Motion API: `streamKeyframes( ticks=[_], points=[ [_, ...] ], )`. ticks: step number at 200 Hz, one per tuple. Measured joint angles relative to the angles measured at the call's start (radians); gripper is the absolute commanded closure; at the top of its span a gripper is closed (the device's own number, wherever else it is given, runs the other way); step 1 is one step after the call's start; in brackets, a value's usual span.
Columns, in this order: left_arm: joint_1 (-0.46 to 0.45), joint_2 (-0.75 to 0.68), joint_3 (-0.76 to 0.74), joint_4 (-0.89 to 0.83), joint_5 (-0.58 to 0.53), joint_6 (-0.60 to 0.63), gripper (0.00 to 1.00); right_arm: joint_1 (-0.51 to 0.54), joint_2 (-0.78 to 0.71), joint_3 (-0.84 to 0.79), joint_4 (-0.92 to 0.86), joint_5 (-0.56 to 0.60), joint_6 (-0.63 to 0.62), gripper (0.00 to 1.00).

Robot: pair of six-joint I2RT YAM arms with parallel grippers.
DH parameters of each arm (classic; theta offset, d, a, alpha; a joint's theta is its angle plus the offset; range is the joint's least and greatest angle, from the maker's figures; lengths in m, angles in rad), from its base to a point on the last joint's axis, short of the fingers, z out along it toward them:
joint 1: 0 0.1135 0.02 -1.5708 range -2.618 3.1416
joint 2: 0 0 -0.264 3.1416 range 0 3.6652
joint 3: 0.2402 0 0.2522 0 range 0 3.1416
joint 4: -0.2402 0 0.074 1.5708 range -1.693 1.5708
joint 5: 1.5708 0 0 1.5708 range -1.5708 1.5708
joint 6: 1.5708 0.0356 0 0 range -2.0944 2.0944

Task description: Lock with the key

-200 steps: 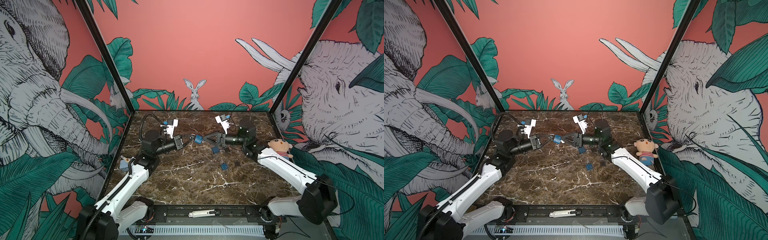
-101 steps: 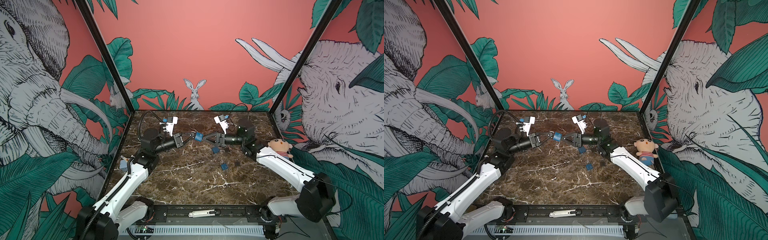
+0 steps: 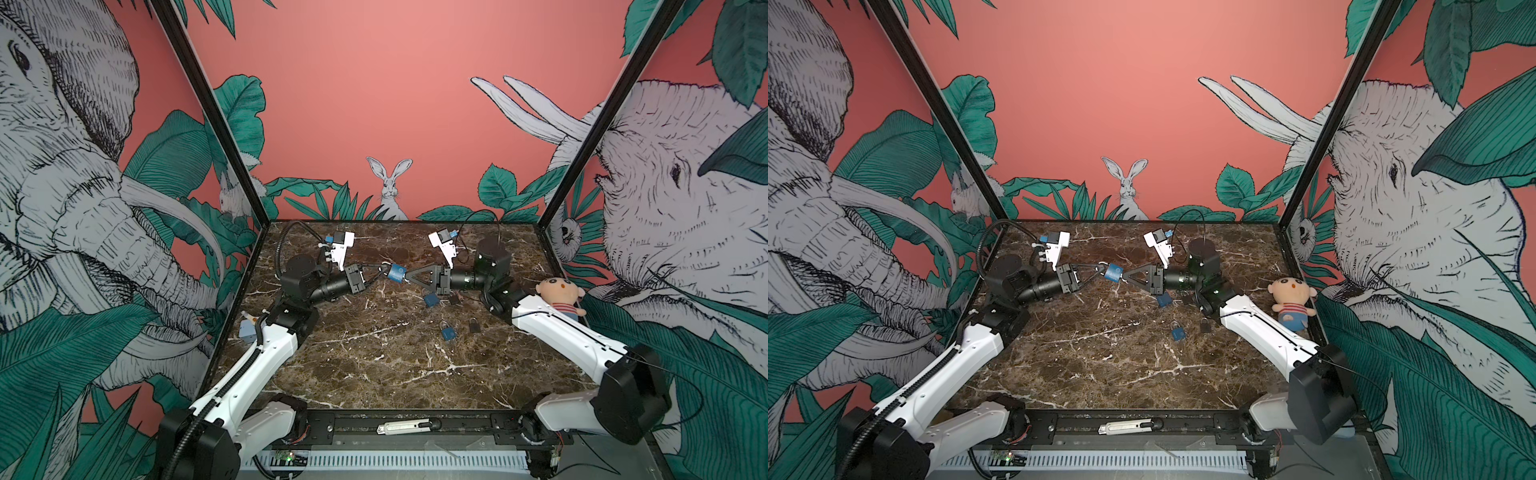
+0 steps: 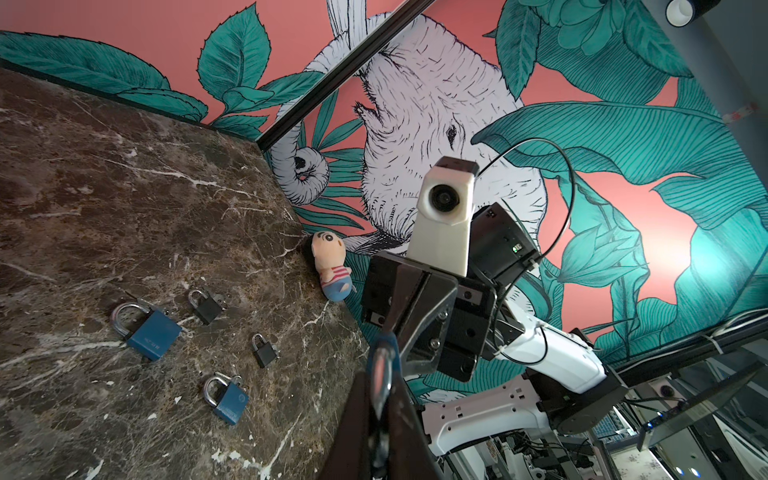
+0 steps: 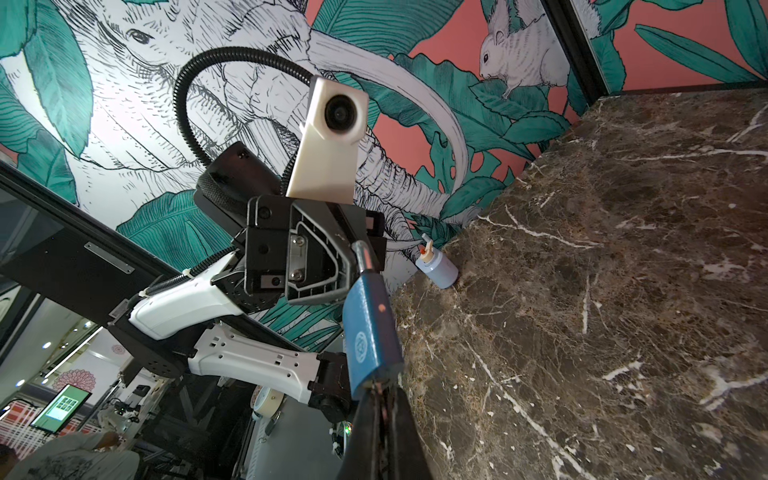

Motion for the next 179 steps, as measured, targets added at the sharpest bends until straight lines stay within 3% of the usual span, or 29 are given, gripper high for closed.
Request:
streamKeyframes(
  ticks=[77, 98, 150, 179],
  points=[
    [0.118, -0.011, -0.006, 0.055, 0.005, -0.043, 1.0, -0.095, -0.011, -0.13, 0.088, -0.01, 0.095, 1.0],
    [0.117, -0.014, 0.0, -0.051, 0.018, 0.028, 1.0, -0.115, -0.05, -0.145, 0.028, 0.023, 0.071, 1.0],
    [0.102, -0.014, -0.023, -0.373, 0.006, 0.24, 1.0, -0.121, -0.171, -0.145, -0.268, 0.23, -0.108, 1.0],
    [0.014, 0.031, -0.064, -0.459, -0.042, 0.319, 1.0, -0.121, -0.18, -0.166, -0.33, 0.292, -0.147, 1.0]
  ],
)
